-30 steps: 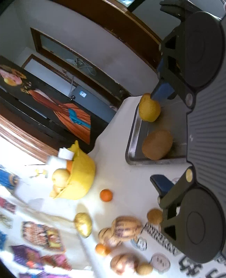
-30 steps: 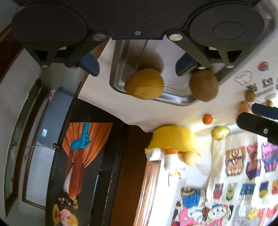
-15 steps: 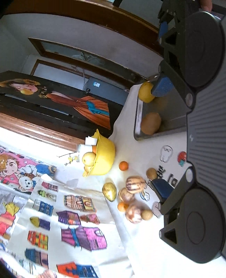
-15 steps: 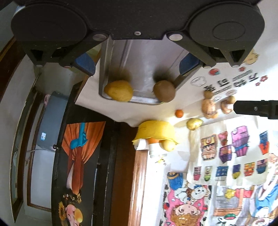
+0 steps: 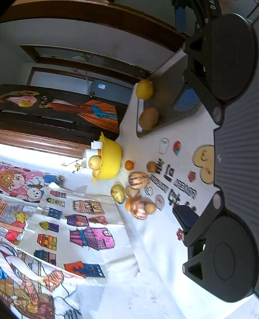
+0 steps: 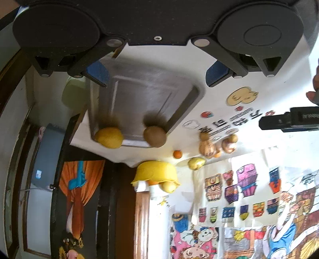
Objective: Organize fruits
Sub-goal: 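Lift both grippers away from the tray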
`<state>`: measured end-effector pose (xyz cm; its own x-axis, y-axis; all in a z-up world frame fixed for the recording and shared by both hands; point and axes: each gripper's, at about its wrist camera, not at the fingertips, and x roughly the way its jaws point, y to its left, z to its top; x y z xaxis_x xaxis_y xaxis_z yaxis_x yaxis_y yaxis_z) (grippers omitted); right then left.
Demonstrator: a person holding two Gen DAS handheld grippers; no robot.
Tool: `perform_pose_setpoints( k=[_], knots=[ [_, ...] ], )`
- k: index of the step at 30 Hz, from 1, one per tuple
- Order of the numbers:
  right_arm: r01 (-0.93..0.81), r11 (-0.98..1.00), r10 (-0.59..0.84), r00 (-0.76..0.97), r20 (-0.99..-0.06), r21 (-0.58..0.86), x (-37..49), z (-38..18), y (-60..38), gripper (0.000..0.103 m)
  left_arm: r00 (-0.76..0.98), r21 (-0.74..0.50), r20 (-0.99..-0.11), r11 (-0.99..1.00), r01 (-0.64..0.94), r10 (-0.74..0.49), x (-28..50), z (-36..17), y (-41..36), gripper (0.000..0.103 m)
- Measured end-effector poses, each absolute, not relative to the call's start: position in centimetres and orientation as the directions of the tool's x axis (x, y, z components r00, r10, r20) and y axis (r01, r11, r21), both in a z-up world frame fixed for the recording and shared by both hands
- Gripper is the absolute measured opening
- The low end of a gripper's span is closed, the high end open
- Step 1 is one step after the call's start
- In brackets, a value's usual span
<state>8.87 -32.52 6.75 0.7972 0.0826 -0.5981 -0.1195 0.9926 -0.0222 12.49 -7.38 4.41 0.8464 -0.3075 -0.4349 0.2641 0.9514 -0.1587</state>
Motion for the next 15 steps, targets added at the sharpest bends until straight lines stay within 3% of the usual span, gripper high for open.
perform_pose_setpoints(
  k=[15],
  knots=[
    [-0.236, 0.971, 0.189, 0.694, -0.695, 0.028, 7.5, 4.8, -28.3, 0.102, 0.822, -0.048, -0.522, 0.97, 0.237, -0.227, 9.9, 2.6, -4.5, 0.102]
  ],
)
